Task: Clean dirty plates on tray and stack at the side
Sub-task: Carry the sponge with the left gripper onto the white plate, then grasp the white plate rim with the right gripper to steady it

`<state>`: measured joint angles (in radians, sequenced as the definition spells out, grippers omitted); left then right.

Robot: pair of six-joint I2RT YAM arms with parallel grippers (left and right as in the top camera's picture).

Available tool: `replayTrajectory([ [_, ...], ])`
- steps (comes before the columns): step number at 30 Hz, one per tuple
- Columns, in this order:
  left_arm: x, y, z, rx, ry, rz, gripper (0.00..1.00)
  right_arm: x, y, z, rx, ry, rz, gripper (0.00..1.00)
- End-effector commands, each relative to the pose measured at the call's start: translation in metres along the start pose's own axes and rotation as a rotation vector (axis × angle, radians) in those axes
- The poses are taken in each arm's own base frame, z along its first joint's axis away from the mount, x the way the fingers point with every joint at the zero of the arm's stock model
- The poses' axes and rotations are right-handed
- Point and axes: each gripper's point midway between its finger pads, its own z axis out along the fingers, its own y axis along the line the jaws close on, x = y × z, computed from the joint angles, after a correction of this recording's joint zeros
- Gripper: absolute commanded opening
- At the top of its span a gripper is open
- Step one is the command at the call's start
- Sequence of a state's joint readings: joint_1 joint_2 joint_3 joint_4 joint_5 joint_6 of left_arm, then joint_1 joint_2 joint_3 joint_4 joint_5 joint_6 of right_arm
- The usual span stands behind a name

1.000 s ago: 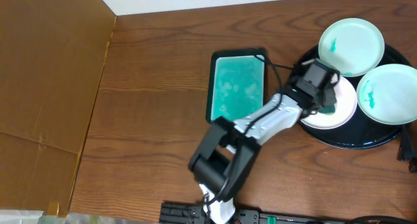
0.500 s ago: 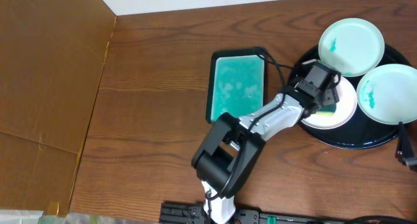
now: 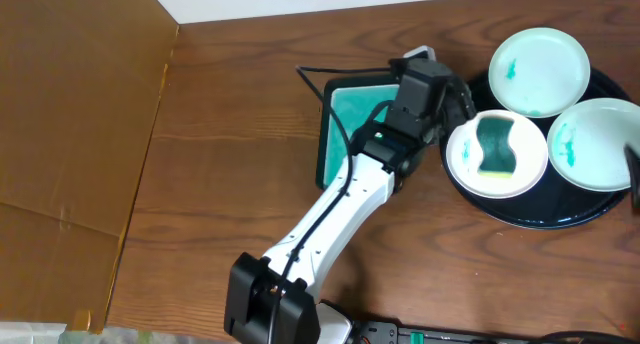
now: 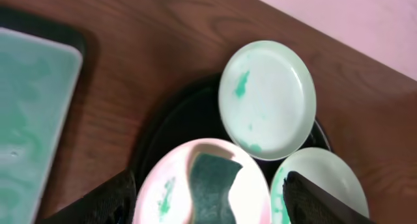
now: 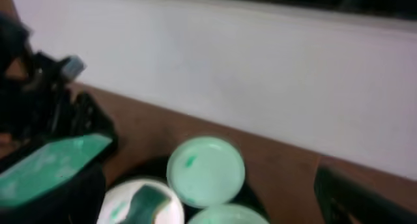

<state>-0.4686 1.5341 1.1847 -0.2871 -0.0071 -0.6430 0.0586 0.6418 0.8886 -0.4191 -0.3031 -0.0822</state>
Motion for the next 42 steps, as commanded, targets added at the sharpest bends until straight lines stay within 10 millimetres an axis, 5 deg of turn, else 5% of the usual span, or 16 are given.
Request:
replayTrajectory([
  [1, -0.005, 0.014, 0.001, -0.038, -0.005, 0.061, 0.74, -0.005, 0.003, 0.049, -0.124, 0.214, 0.050, 0.99],
  [8, 0.003, 0.033, 0.000, -0.095, 0.044, 0.075, 0.75, 0.006, 0.062, 0.121, -0.699, 0.354, 0.327, 0.99],
  [13, 0.004, 0.034, 0.000, -0.101, 0.052, 0.085, 0.75, 0.071, 0.044, 0.177, -0.545, 0.533, 0.466, 0.68],
  [19, 0.005, 0.035, 0.000, -0.102, 0.055, 0.085, 0.75, 0.161, 0.047, 0.221, -0.318, 0.743, 0.332, 0.65],
  [22, 0.005, 0.035, 0.000, -0.102, 0.055, 0.085, 0.75, 0.193, 0.062, 0.230, -0.291, 0.814, 0.252, 0.64],
  [26, 0.006, 0.036, 0.000, -0.107, 0.061, 0.085, 0.75, 0.229, 0.050, 0.230, -0.135, 0.917, 0.153, 0.57],
  [29, 0.008, 0.037, -0.001, -0.111, 0.067, 0.085, 0.75, 0.239, 0.038, 0.227, -0.063, 0.954, 0.111, 0.58],
  [42, 0.008, 0.037, -0.001, -0.112, 0.067, 0.086, 0.75, 0.275, 0.045, 0.228, -0.110, 1.033, 0.125, 0.63],
])
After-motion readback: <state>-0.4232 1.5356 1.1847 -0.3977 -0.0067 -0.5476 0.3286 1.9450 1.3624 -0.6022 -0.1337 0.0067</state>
